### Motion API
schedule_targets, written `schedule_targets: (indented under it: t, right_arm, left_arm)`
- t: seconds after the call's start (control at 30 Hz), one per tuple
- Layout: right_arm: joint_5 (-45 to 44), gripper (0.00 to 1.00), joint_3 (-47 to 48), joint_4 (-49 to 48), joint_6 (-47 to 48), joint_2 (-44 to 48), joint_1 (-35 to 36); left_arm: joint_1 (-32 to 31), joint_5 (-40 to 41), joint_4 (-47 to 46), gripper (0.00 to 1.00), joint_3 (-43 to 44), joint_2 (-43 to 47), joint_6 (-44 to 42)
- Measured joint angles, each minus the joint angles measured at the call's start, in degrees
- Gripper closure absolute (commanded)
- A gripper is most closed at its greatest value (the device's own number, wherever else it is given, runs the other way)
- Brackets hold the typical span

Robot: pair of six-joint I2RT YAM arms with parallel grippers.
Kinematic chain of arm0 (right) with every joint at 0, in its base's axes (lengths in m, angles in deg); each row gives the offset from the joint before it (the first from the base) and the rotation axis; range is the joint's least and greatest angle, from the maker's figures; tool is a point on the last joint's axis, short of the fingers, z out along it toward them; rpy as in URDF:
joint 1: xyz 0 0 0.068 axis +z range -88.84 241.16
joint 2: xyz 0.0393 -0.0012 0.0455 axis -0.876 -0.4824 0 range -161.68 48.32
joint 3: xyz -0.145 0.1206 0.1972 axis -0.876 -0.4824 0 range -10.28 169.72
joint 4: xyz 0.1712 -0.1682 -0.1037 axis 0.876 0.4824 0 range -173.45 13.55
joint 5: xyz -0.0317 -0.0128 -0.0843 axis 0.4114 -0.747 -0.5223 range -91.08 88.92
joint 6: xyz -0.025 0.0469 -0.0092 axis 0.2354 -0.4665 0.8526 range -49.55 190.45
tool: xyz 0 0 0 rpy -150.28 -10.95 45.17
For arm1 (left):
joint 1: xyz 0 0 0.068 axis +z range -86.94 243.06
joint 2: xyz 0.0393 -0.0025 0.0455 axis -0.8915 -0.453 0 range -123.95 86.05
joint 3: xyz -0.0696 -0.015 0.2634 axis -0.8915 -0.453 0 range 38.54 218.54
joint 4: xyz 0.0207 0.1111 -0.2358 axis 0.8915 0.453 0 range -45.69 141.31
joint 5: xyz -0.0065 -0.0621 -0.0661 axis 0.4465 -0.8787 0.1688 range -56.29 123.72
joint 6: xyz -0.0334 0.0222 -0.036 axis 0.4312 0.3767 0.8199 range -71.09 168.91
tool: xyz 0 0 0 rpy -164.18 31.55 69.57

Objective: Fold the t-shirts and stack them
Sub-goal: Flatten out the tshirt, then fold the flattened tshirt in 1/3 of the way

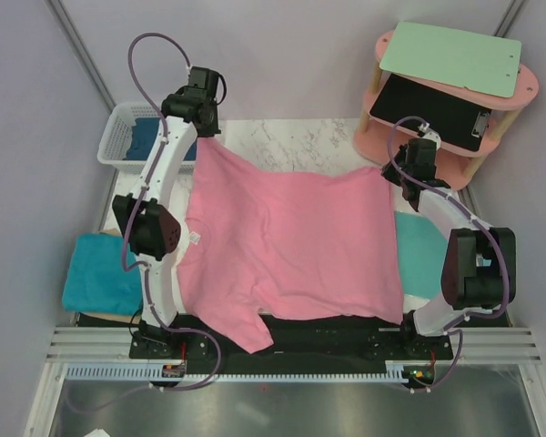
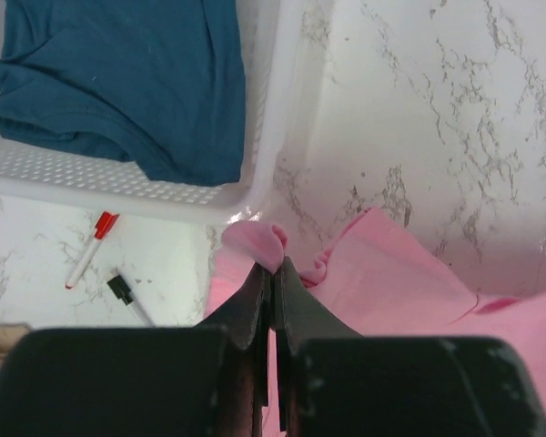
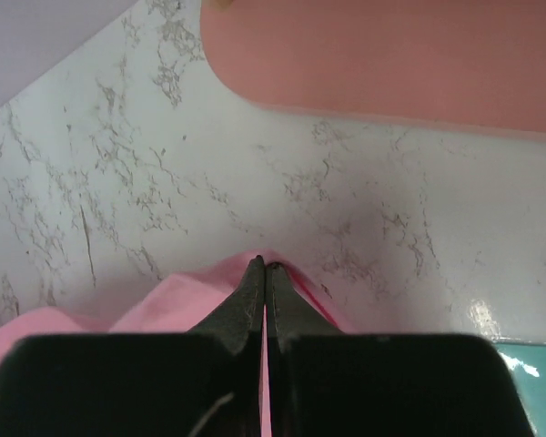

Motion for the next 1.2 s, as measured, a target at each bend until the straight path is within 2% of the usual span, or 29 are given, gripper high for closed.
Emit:
schedule_targets:
  t: [0.2,0.5,0.83,1.2]
  right_arm:
    - [2.0,1.0,0.6,-1.6,-0.6,-1.8,-2.6]
    - [5.9,1.0,0.6,2.6,-0.9,-3.9,-2.9]
    - [5.8,1.0,0.1,9.8,0.3,-1.4,-3.3]
    - [5.8,1.0,-0.2,14.6,1.4,-1.4,-3.8]
  left_arm:
    - [-0.1,1.4,-2.5,0.98,-15.1,10.9,0.1]
    - [-0.1,2.1,-3.2,0.98,-38.2,18.1,2.3]
    - [-0.1,2.5,-3.0,0.98,-50.5,31.0,4.8]
    - [-0.4,-5.8,-1.7,0.98,-63.9,38.4,8.1]
